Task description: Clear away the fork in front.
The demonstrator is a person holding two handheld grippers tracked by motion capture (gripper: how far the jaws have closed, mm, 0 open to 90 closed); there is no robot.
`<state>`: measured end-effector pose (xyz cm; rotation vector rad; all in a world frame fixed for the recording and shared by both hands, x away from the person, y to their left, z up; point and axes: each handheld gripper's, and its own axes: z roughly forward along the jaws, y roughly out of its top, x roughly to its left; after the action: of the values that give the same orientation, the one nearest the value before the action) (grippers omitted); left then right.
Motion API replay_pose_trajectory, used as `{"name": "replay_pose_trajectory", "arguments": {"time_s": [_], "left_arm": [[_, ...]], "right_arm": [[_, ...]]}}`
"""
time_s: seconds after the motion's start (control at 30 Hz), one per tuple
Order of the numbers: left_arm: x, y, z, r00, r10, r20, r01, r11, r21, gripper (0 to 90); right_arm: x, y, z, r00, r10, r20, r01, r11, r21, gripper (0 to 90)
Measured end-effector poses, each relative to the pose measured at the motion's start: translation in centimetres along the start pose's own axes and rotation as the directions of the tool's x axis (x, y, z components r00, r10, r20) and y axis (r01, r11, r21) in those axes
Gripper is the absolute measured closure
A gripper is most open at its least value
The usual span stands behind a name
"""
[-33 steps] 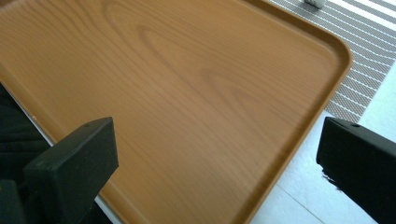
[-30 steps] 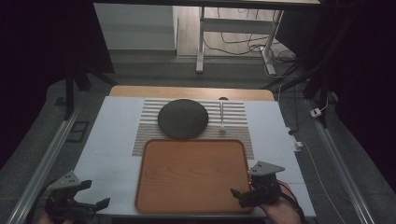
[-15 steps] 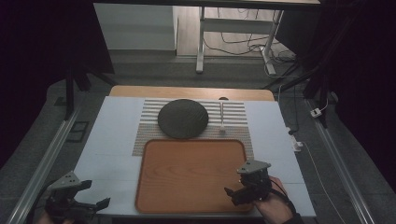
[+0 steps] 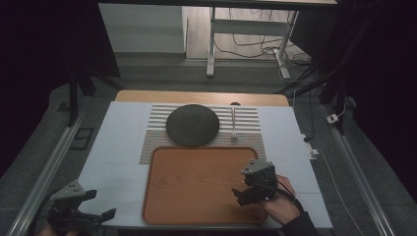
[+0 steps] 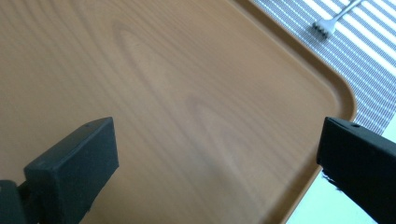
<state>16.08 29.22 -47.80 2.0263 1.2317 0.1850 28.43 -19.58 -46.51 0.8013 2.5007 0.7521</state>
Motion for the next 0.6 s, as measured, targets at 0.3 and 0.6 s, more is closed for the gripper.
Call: {"name": "replay_pose_trajectory", "arguments": {"time_s": [0.3, 0.6], "left_arm": [[0.0, 0.0, 0.1, 1.0, 0.002, 0.001, -0.002, 1.0, 0.004, 0.8], [0.0, 0.0, 0.1, 1.0, -0.002, 0.002, 0.002, 1.0, 0.008, 0.7]], "right_arm": [[-1.7, 1.4, 1.8, 0.998, -0.025, 0.057, 0.024, 1.0, 0.015, 0.0], [-3.6, 2.8, 3.6, 0.9931, -0.035, 0.112, 0.03, 0.999, 0.04, 0.0]]}}
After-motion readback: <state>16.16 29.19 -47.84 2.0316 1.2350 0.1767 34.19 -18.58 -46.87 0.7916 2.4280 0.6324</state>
